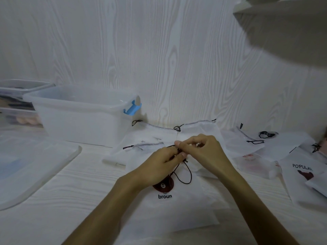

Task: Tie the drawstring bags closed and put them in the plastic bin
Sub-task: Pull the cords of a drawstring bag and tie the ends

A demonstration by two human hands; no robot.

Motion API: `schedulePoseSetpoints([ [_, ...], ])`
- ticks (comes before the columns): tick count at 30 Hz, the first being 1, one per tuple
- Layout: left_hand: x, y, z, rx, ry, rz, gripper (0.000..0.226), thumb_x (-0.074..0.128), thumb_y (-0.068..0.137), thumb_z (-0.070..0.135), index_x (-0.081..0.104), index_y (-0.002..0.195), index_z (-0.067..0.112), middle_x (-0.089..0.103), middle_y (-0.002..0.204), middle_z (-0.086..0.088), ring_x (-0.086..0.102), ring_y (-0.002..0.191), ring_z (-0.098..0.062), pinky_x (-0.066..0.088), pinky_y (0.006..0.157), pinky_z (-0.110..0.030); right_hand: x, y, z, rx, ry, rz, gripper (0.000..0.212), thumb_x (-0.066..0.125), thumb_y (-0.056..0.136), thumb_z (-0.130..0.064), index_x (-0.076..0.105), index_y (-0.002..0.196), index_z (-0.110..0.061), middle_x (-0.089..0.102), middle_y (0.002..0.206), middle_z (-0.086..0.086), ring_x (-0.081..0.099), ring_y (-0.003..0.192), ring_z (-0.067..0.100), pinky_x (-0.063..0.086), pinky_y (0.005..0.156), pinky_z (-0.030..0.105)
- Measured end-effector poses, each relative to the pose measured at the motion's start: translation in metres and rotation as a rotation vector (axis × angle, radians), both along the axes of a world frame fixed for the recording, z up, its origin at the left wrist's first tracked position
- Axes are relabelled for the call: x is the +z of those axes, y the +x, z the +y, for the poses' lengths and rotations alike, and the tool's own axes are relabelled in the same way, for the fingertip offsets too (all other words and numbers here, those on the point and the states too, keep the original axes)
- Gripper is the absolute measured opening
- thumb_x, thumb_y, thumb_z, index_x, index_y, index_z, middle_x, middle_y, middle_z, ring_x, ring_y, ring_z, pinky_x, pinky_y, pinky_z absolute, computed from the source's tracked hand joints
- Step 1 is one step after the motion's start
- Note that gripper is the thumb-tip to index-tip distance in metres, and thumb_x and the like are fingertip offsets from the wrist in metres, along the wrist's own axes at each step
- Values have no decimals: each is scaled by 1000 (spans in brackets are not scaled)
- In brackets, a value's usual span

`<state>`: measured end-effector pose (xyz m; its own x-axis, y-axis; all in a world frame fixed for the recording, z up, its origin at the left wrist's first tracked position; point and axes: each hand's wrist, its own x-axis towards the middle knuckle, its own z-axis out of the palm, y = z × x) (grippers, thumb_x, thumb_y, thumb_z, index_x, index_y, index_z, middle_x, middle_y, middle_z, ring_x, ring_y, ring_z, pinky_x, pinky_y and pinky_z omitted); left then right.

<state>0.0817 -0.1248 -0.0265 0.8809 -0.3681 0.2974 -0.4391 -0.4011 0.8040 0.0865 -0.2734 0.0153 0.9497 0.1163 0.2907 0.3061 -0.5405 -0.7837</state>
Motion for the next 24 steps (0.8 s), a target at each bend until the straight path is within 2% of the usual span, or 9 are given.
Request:
schedulePoseSetpoints([
  [4,1,-3,-2,-12,23,25,64,37,85,60,60,109,6,61,112,-24,59,105,-34,43,96,-54,1,-3,2,-7,-113,-115,12,74,77,-36,70,66,-34,62,76,-2,50,63,5,39,61,17],
  [6,5,-4,-2,-12,-3,23,57,41,93,52,60,105,0,63,98,-21,60,90,-30,46,91,-49,3,-4,2,17,-49,-85,13,71,81,-30,70,69,-29,65,76,-6,53,62,4,41,60,12],
  [8,7,-2,0,-26,-74,51,49,41,99,39,60,99,-5,54,73,-7,50,68,-14,48,70,-35,6,-4,1,75,258,105,16,64,87,-28,71,77,-18,67,75,-7,56,58,2,43,57,10],
  [10,12,-3,0,-2,-178,124,44,40,99,37,57,86,-1,33,62,3,33,53,-5,36,50,-18,7,-3,-1,175,655,367,21,56,93,-25,67,82,-10,68,73,-3,51,51,2,40,47,12],
  [13,14,0,0,90,-300,209,39,43,98,37,48,71,9,32,59,6,28,49,-3,30,45,-12,8,2,-5,260,1023,568,18,53,94,-19,57,78,-11,63,68,1,51,50,5,38,41,13],
  [15,12,0,1,131,-340,253,43,46,96,38,48,58,17,45,55,10,33,49,-4,32,46,-11,6,5,-9,244,999,531,12,56,91,-17,58,82,-10,60,68,2,54,54,7,44,48,14],
  [17,12,0,1,121,-358,297,49,50,95,39,56,49,22,59,65,7,39,52,-2,35,52,-11,4,5,-10,185,899,443,6,57,91,-14,60,90,-9,64,70,2,59,58,8,49,58,17],
  [20,12,-1,0,105,-449,421,30,56,92,37,76,75,22,54,62,10,43,51,0,42,54,-12,6,5,-12,76,715,312,11,61,89,-14,64,99,-10,68,72,1,62,63,8,50,63,18],
  [24,8,2,-1,185,-479,419,31,61,88,35,75,95,9,58,58,14,46,50,0,44,52,-11,17,-2,-25,109,301,137,10,71,82,-17,70,91,-14,64,63,3,57,55,7,47,56,18],
])
